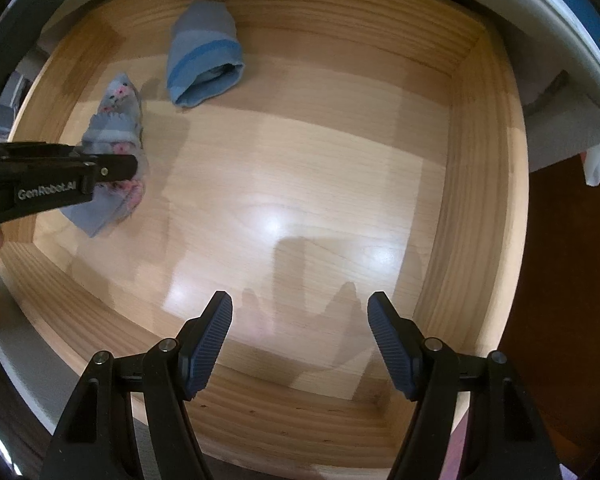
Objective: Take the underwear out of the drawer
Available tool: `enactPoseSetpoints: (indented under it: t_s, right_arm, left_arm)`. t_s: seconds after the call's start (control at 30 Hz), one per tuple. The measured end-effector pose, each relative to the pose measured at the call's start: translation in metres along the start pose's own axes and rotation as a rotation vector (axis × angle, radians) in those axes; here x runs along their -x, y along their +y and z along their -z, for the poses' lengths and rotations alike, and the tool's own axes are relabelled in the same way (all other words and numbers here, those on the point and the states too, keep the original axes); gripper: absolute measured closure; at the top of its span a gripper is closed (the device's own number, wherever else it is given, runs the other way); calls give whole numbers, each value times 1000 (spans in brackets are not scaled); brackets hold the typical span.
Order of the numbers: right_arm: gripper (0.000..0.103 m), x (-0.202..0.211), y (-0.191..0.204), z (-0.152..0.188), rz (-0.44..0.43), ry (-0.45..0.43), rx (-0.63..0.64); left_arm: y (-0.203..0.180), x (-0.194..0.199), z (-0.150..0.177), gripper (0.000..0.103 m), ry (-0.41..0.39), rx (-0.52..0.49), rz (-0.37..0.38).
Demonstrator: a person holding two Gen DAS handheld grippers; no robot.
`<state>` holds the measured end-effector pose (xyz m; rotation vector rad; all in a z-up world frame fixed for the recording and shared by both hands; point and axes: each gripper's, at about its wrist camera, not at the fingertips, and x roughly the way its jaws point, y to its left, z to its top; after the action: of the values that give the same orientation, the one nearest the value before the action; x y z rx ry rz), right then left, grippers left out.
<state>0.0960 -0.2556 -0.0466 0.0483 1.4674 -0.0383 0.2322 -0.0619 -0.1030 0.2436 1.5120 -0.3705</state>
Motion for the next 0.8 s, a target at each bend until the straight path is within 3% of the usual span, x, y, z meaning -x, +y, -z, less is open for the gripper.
enactPoseSetpoints:
  t_s: [0.13, 0.3, 0.8]
  right_arm:
    - [35, -1, 8, -4, 31, 7, 41]
    - [36, 5, 26, -20, 71, -51, 115]
    - [48, -3, 84, -68, 131, -138, 311]
  left_arm:
    - [10, -1, 4, 77, 16, -9, -26]
    - [22, -2, 16, 78, 23, -4, -46]
    - [45, 11, 54, 78, -3, 25, -77]
